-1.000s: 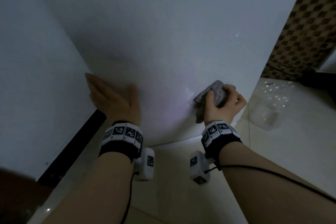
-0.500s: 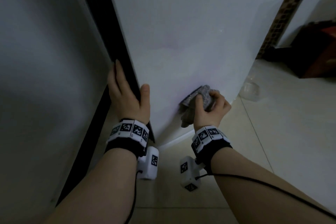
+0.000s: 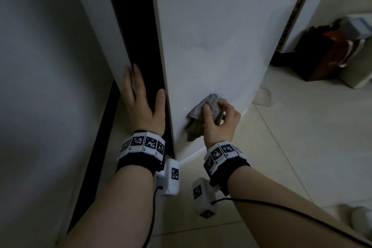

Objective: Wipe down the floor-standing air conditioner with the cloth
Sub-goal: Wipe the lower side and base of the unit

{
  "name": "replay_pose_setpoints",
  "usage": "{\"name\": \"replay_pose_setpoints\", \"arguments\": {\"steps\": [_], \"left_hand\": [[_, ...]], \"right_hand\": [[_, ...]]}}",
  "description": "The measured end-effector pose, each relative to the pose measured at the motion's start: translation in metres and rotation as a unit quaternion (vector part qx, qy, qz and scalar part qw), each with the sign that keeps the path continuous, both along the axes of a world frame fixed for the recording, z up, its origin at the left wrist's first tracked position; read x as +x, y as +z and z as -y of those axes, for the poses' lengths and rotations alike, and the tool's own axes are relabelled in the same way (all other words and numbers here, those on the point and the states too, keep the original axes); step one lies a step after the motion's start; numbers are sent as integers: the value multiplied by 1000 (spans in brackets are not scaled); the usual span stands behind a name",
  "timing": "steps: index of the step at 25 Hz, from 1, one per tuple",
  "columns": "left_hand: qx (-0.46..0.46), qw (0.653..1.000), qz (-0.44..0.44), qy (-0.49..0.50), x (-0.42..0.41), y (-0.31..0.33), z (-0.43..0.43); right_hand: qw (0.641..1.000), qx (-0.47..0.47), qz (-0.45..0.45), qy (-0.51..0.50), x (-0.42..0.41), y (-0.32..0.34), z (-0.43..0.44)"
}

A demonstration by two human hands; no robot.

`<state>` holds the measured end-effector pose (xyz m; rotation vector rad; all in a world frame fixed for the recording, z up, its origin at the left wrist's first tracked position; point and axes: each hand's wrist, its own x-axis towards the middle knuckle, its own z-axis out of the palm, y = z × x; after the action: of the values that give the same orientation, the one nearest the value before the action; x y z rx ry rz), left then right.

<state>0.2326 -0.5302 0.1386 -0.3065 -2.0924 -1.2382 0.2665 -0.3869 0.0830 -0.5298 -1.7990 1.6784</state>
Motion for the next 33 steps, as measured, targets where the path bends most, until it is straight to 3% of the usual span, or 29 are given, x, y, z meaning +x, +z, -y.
{"name": "replay_pose_setpoints", "arguments": {"steps": [5,24,28,33], "left_hand": [[14,1000,17,-17,-7,-7,6],[-49,998,31,-12,4,-17,6],[-61,997,39,-21,5,-20,13],[-51,997,48,-21,7,-18,12]], "right_hand": [[999,29,-7,42,10,-19,9],[998,25,-31,52,23,-39,40],[999,-33,-24,24,14,-35,32],[997,37,-34,55,21,-34,36]]}}
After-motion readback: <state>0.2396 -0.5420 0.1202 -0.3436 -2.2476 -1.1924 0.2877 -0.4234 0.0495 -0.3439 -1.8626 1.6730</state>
